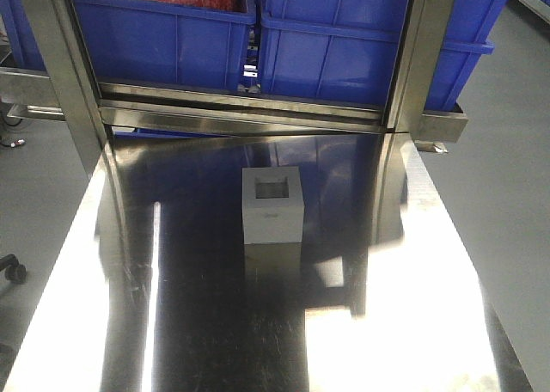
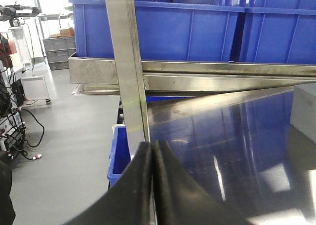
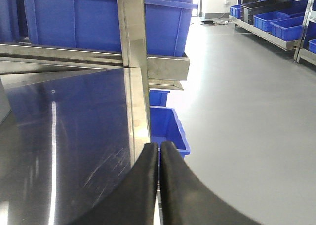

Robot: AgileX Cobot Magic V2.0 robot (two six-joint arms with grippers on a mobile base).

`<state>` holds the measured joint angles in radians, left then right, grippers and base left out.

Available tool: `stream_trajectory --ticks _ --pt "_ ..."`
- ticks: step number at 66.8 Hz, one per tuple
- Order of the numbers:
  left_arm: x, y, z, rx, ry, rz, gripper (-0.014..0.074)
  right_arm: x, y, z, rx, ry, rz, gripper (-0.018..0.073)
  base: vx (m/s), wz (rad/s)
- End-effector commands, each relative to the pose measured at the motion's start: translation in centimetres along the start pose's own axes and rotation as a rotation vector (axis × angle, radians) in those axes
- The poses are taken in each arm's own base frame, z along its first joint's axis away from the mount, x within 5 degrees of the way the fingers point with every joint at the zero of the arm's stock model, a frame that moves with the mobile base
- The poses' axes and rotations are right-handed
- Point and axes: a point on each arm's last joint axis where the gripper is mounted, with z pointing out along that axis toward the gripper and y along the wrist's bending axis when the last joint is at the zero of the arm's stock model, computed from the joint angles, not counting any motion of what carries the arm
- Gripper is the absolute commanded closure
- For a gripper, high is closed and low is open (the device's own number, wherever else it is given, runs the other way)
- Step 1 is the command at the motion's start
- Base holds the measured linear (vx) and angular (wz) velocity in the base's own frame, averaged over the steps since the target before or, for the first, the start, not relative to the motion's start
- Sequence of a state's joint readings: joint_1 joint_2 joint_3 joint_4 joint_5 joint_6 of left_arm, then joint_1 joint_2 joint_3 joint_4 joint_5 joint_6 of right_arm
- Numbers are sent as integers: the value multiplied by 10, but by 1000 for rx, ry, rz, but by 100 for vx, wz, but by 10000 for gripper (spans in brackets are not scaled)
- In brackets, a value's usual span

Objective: Sort gray base to blue bin

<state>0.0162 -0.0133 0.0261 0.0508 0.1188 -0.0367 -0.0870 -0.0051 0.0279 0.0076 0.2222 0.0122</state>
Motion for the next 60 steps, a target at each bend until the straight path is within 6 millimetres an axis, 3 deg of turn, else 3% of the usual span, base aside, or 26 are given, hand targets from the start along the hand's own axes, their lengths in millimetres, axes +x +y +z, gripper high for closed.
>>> stream_trajectory --ticks 1,60 --pt "-14 0 -3 2 -107 -14 603 -5 0 1 5 -55 -19 564 0 0" --pt "-14 0 -3 2 -107 -14 603 -5 0 1 5 -55 -19 564 0 0"
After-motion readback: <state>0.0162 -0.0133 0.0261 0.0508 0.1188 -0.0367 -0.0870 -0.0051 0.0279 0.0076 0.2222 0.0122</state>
